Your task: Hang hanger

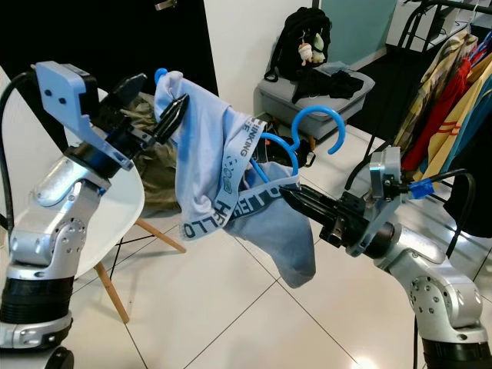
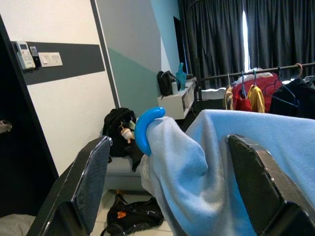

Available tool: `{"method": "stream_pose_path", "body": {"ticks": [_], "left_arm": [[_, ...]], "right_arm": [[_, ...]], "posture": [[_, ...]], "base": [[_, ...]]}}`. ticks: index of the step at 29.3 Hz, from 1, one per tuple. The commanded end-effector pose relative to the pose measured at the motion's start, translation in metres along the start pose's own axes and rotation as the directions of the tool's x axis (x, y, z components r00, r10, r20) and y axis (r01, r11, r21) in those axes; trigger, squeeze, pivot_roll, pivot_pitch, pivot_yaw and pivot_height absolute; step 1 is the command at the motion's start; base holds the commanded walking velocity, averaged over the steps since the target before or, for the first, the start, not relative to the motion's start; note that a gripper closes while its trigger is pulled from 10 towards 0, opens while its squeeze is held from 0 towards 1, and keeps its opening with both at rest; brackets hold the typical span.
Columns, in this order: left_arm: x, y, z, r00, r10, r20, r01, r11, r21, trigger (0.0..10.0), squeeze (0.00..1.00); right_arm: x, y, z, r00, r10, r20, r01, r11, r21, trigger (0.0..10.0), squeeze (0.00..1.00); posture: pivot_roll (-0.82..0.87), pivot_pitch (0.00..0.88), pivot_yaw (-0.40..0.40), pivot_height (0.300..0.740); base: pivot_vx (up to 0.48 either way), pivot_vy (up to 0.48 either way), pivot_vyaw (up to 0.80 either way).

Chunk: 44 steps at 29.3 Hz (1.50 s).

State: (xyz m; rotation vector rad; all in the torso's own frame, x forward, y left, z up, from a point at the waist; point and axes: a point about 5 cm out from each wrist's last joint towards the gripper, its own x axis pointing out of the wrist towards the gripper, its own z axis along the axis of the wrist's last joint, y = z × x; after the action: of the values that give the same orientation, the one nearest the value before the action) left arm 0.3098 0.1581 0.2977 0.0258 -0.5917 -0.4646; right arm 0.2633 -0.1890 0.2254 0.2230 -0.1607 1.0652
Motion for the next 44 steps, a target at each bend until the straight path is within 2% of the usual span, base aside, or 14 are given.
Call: {"method": "stream_pose_path", "body": {"ticks": [1, 3, 4, 18, 28, 34, 37, 39, 41, 44], "left_arm": [[-0.001, -0.004, -0.004, 1.000, -0.009, -0.016, 0.009, 1.000, -0.003, 10.0, 0.00], [-0.001, -0.004, -0.004, 1.000, -0.009, -0.016, 0.009, 1.000, -0.003, 10.0, 0.00], [-0.001, -0.004, -0.005, 1.000, -0.002, -0.024, 0.002, 1.000, 0.008, 0.0, 0.00], [0.000, 0.001, -0.006, 0.999, 0.045, -0.031, -0.045, 0.999, 0.003, 0.0, 0.00], [0.001, 0.001, -0.005, 0.999, 0.048, -0.023, -0.048, 0.999, 0.002, 0.0, 0.00], [0.001, 0.001, -0.004, 0.999, 0.049, -0.023, -0.049, 0.999, 0.001, 0.0, 0.00], [0.000, 0.002, -0.005, 0.998, 0.054, -0.026, -0.054, 0.999, 0.001, 0.0, 0.00], [-0.001, 0.004, -0.007, 0.997, 0.069, -0.036, -0.069, 0.998, 0.007, 0.0, 0.00], [-0.001, 0.004, -0.007, 0.997, 0.069, -0.036, -0.069, 0.998, 0.007, 0.0, 0.00], [-0.002, 0.009, -0.012, 0.992, 0.109, -0.064, -0.107, 0.994, 0.025, 0.0, 0.00]], "right_arm": [[0.003, 0.005, 0.000, 1.000, 0.030, -0.005, -0.030, 0.999, -0.010, 0.0, 0.00], [0.003, 0.005, 0.000, 1.000, 0.030, -0.005, -0.030, 0.999, -0.010, 0.0, 0.00], [0.003, 0.005, 0.001, 1.000, 0.029, -0.004, -0.029, 1.000, -0.011, 0.0, 0.00], [0.002, 0.003, 0.001, 1.000, 0.005, -0.011, -0.005, 1.000, -0.027, 0.0, 0.00], [0.004, -0.009, -0.018, 0.980, -0.099, -0.171, 0.089, 0.994, -0.066, 0.0, 0.00], [0.004, -0.009, -0.018, 0.979, -0.101, -0.178, 0.090, 0.994, -0.068, 0.0, 0.00], [0.003, -0.008, -0.015, 0.983, -0.095, -0.157, 0.084, 0.994, -0.075, 0.0, 0.00], [0.001, -0.001, -0.006, 0.994, -0.039, -0.106, 0.032, 0.997, -0.065, 0.0, 0.00], [0.001, -0.001, -0.006, 0.994, -0.039, -0.106, 0.032, 0.997, -0.065, 0.0, 0.00], [0.000, 0.009, 0.000, 0.996, 0.039, -0.081, -0.043, 0.998, -0.045, 0.0, 0.00]], "posture": [[-0.03, 0.125, 0.063, 0.740], [-0.03, 0.125, 0.063, 0.740], [-0.03, 0.127, 0.063, 0.740], [-0.03, 0.125, 0.063, 0.740], [-0.03, 0.123, 0.063, 0.740], [-0.03, 0.123, 0.063, 0.740], [-0.03, 0.122, 0.062, 0.740], [-0.03, 0.122, 0.062, 0.740], [-0.03, 0.122, 0.062, 0.740], [-0.04, 0.120, 0.063, 0.740]], "base": [[0.000, 0.000, 0.00], [0.000, 0.000, 0.00], [0.000, 0.000, 0.00], [0.000, 0.000, 0.00], [0.000, 0.000, 0.00], [0.000, 0.000, 0.00], [0.000, 0.000, 0.00], [0.000, 0.000, 0.00], [0.000, 0.000, 0.00], [0.000, 0.000, 0.00]]}}
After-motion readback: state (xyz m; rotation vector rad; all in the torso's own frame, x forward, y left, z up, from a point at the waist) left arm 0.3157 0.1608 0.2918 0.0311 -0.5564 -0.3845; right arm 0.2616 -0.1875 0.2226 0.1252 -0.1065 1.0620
